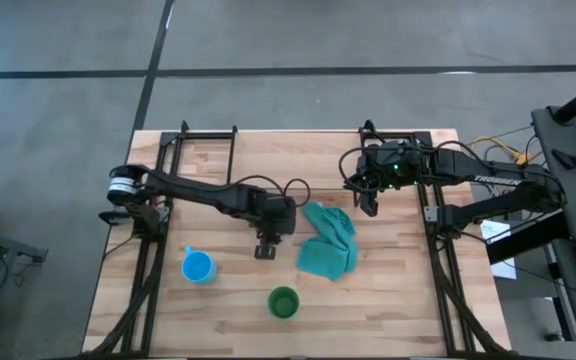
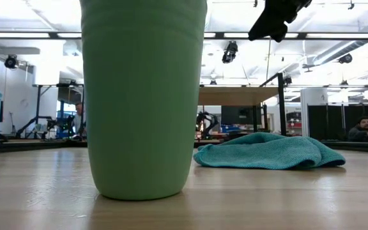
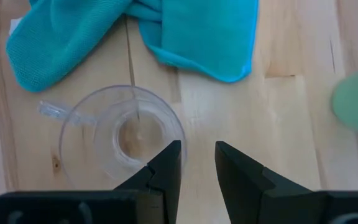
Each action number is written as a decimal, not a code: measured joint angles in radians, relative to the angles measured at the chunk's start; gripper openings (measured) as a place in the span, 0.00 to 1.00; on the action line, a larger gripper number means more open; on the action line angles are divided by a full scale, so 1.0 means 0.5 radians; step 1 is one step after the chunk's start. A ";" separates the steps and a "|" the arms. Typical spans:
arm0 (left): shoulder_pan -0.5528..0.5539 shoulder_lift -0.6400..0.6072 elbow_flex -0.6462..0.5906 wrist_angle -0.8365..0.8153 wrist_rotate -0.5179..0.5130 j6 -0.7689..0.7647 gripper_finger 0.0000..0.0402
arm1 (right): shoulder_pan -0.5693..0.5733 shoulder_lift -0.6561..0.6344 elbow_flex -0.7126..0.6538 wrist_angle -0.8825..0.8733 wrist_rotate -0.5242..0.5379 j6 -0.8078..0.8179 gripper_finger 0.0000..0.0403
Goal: Stack small to large cups/mugs on shelf
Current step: Put the transparent mug on the shelf
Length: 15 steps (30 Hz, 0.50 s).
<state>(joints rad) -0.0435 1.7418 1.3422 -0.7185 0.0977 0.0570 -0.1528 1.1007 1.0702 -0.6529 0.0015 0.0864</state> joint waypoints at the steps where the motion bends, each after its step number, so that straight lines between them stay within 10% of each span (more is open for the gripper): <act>1: 0.007 0.003 0.000 0.005 0.000 0.001 0.21 | 0.000 0.000 0.000 0.002 0.000 0.000 0.14; 15: 0.089 0.014 -0.014 0.004 -0.052 0.002 0.21 | 0.000 0.000 0.000 0.008 0.000 0.000 0.14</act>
<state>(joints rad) 0.0009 1.7489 1.3354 -0.7166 0.0716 0.0578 -0.1528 1.1007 1.0702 -0.6487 0.0014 0.0864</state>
